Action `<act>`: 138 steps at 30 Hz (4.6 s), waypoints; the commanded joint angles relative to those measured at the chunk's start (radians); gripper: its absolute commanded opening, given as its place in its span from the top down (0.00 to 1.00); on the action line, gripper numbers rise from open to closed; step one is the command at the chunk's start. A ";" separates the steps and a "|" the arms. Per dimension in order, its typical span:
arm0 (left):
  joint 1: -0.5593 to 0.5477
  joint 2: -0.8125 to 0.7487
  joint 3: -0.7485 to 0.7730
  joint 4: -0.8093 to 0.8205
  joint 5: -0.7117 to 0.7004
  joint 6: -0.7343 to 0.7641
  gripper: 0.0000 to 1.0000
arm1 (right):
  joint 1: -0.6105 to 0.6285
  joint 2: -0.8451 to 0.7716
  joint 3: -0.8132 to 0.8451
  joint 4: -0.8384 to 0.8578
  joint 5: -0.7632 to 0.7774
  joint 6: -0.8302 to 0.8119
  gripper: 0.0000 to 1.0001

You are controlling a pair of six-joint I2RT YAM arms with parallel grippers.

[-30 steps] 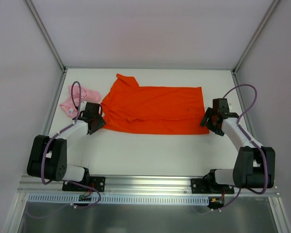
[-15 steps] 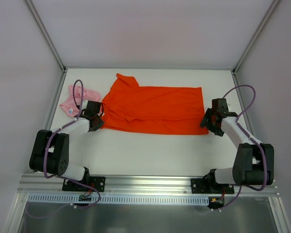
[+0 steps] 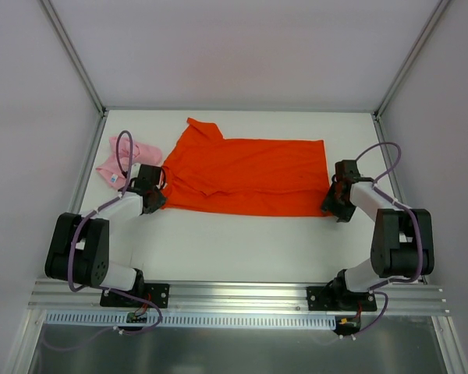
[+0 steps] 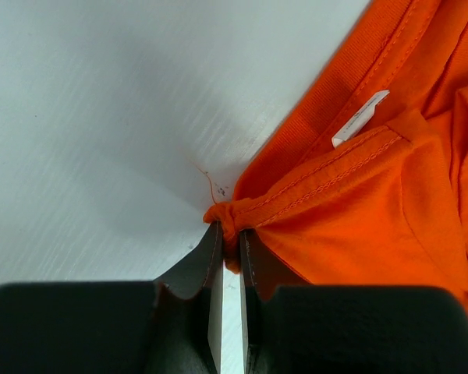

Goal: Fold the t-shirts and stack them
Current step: Fold the flattened tshirt in 1/3 of the way, then grap the side of the flattened tshirt furthest away from the robot with both arms

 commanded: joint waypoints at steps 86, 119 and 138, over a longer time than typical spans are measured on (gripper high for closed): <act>-0.109 -0.596 0.255 -0.628 -0.022 -0.057 0.38 | 0.100 -0.465 0.233 -0.573 0.177 0.093 0.18; 0.058 0.549 1.019 -0.055 0.476 0.431 0.49 | 0.097 0.249 0.557 0.062 0.054 -0.225 0.30; 0.073 0.845 1.240 -0.166 0.498 0.499 0.47 | 0.095 0.262 0.549 0.053 0.068 -0.225 0.30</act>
